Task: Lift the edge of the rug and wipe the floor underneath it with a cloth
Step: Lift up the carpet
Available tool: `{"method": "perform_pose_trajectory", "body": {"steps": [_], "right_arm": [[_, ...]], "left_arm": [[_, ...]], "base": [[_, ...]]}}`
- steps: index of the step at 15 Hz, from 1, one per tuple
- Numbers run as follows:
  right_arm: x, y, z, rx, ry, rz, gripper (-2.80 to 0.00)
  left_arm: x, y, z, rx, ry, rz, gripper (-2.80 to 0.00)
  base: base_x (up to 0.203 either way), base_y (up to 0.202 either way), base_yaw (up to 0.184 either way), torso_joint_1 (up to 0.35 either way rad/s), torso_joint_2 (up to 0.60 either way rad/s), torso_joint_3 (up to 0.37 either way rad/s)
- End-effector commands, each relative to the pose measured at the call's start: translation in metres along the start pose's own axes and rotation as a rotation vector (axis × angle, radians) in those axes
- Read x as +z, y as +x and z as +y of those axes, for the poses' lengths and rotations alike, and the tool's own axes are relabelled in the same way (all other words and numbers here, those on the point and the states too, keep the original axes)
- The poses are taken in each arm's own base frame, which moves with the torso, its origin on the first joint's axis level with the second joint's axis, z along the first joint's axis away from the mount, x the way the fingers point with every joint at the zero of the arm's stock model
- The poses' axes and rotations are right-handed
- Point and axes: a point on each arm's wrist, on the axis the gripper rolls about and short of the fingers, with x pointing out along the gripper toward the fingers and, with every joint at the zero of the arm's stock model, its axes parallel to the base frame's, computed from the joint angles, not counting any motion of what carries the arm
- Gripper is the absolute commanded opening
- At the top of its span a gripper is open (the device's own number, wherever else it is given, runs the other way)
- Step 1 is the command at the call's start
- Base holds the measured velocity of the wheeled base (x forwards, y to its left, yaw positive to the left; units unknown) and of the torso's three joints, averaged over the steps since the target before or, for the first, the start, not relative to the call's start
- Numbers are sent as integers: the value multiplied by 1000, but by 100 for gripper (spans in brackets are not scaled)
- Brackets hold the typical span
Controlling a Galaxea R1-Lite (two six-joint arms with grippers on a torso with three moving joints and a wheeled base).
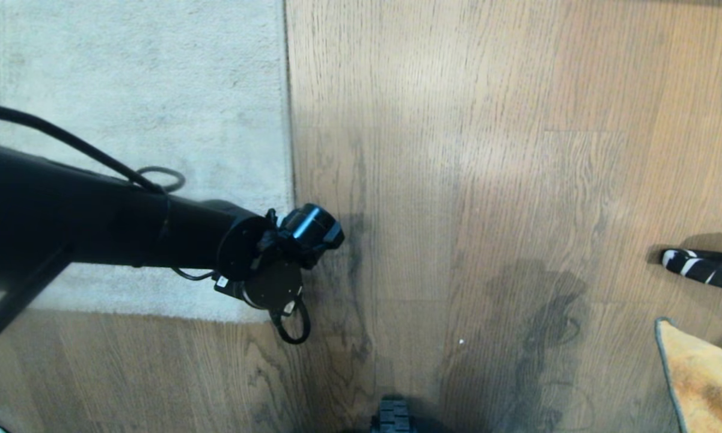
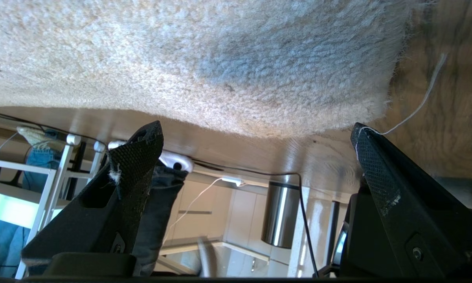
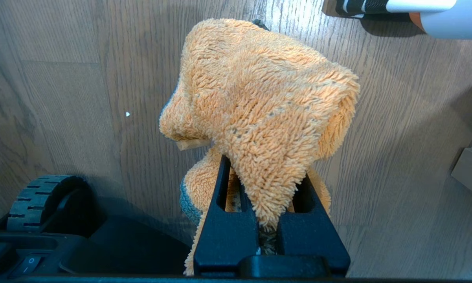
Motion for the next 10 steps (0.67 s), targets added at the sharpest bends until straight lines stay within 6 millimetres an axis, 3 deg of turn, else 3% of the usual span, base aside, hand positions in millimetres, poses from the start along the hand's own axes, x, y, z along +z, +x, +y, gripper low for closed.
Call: {"method": "perform_pose_trajectory", "body": {"steps": [1,10], "right_arm": [[0,0,0,0,0,2,-280],[0,0,0,0,0,2,-280]], "left_arm": [[1,5,-3,8,3,8,0],[6,23,-3,72,11,27,0]], "base": [[0,0,0,0,0,0],[0,0,0,0,0,0]]}}
